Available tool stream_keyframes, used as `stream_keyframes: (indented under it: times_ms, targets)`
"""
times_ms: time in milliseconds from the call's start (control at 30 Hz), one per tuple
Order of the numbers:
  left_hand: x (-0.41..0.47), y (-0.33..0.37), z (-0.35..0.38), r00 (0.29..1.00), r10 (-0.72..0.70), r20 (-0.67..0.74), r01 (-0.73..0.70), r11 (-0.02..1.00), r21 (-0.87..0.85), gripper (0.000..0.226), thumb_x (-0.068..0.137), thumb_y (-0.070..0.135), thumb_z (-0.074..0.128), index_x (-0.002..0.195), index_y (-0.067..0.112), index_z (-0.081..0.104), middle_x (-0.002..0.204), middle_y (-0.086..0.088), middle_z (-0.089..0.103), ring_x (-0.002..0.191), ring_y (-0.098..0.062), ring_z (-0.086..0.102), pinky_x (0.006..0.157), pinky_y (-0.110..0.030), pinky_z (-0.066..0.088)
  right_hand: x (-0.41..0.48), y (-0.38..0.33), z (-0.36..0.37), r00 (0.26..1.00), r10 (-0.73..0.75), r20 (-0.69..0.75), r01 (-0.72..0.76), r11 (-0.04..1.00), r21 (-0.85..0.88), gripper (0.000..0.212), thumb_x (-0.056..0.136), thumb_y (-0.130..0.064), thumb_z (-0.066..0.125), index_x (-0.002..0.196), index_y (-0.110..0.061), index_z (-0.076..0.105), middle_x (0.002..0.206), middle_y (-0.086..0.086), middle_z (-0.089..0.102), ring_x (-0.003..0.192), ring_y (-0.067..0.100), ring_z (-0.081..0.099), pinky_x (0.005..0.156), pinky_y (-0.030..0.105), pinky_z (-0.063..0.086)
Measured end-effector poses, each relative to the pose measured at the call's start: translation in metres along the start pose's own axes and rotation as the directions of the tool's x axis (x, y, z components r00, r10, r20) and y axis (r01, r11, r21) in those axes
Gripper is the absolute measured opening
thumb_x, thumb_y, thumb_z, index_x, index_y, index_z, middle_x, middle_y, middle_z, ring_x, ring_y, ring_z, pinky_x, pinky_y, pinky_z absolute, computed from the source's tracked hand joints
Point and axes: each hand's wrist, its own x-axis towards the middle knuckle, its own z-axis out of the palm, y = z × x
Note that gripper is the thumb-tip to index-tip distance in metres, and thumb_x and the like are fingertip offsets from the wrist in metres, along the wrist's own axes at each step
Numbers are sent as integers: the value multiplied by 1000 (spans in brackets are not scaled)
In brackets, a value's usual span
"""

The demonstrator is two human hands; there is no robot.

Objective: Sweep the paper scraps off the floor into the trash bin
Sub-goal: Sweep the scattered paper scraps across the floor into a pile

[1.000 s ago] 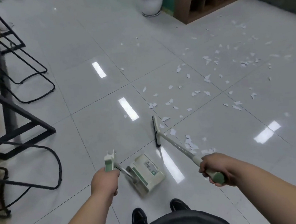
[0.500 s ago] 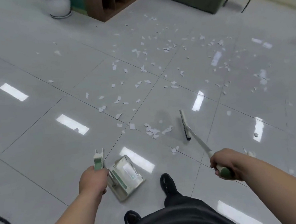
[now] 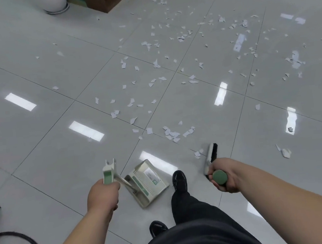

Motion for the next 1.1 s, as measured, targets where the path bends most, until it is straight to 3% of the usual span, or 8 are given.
stream_keyframes:
  times_ms: [267,433,633,733,933,1100]
  targets:
    - [23,38,-1,995,-55,-78,52,998,-38,13,83,0,53,75,10,49,65,-9,40,57,-23,36,53,-32,34,-4,-119,60,977,-115,178,100,991,91,12,87,-4,55,97,-11,58,48,6,59,35,15,56,41,20,51]
    - [39,71,5,985,-101,-139,93,994,-65,12,83,0,53,78,10,49,68,-10,41,57,-23,36,50,-30,34,3,-214,85,941,-117,316,76,987,141,5,89,-7,57,86,-10,56,56,5,57,35,16,53,41,21,51]
    - [60,102,22,968,-147,-203,136,988,-66,11,83,1,53,78,10,48,68,-11,43,54,-22,35,48,-27,32,27,-302,90,894,-132,428,28,970,241,10,88,-7,61,96,-9,54,60,5,55,41,14,52,38,21,48]
    - [68,115,29,959,-160,-233,150,987,-60,9,82,2,53,79,9,48,70,-11,43,56,-23,37,49,-28,33,34,-321,83,888,-142,437,67,981,183,17,89,-8,60,103,-12,54,59,4,54,41,14,50,38,21,47]
    - [72,142,30,928,-189,-320,174,982,-76,7,82,1,51,79,7,49,69,-11,43,59,-26,39,56,-35,38,16,-324,55,896,-169,411,247,958,-145,10,89,-5,54,90,-15,52,56,5,53,38,15,46,39,19,43]
    - [67,156,31,917,-213,-338,186,976,-111,7,80,2,52,79,8,50,68,-10,44,55,-25,41,55,-34,37,-15,-320,30,928,-98,359,193,952,-238,6,88,-6,59,89,-11,57,55,6,56,35,16,48,37,18,44]
